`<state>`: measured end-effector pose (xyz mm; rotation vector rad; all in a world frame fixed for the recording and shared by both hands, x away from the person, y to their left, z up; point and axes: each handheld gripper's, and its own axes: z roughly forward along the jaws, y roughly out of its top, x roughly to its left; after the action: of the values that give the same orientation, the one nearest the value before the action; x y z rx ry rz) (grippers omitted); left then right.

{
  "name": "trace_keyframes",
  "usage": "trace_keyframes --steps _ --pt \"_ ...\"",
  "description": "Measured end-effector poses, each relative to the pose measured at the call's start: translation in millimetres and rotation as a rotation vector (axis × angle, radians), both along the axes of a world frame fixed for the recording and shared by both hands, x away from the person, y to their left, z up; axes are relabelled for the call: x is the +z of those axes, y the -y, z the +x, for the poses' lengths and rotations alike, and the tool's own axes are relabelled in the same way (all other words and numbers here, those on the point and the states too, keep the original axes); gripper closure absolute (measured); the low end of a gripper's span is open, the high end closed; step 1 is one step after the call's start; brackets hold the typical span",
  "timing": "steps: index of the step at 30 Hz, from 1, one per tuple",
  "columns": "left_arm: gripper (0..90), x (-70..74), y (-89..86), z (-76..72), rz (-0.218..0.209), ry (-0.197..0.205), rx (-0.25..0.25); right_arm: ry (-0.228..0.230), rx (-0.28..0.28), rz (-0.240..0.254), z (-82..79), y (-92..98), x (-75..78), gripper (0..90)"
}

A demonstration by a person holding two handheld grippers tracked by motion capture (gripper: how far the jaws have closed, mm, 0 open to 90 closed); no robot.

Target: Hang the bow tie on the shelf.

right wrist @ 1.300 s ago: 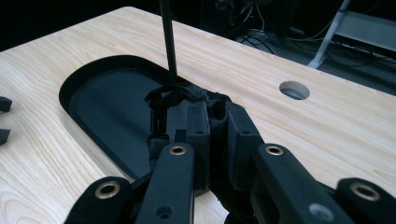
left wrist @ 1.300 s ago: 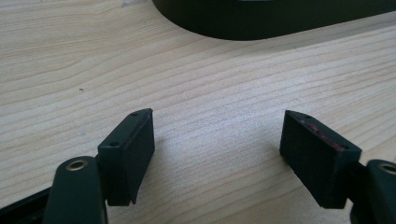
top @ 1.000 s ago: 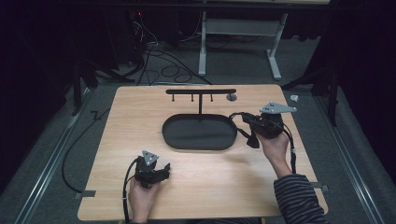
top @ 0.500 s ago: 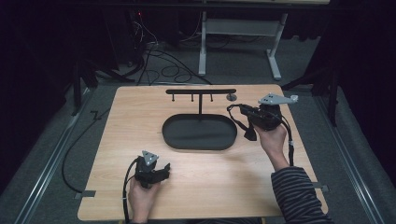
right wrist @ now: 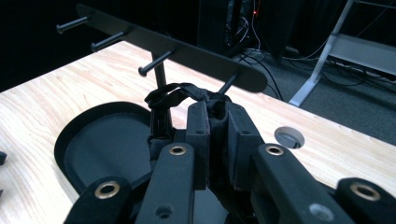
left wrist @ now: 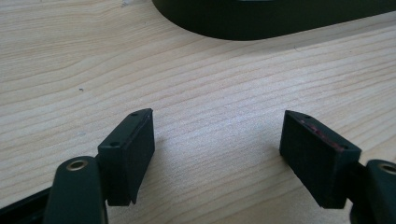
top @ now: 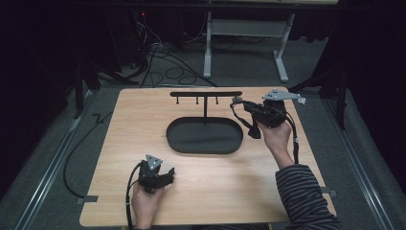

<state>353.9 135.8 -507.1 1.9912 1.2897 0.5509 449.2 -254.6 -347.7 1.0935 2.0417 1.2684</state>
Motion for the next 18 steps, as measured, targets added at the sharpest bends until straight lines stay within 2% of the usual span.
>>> trace_keyframes --steps 11,18 --pt "26.9 0.0 0.0 0.0 -0.001 0.000 0.000 -0.014 -0.032 -0.007 21.0 -10.1 1.9 82.8" --pt "26.9 0.1 -0.1 0.0 0.000 -0.002 -0.001 -0.024 -0.065 -0.009 29.9 -8.7 -2.6 82.4"
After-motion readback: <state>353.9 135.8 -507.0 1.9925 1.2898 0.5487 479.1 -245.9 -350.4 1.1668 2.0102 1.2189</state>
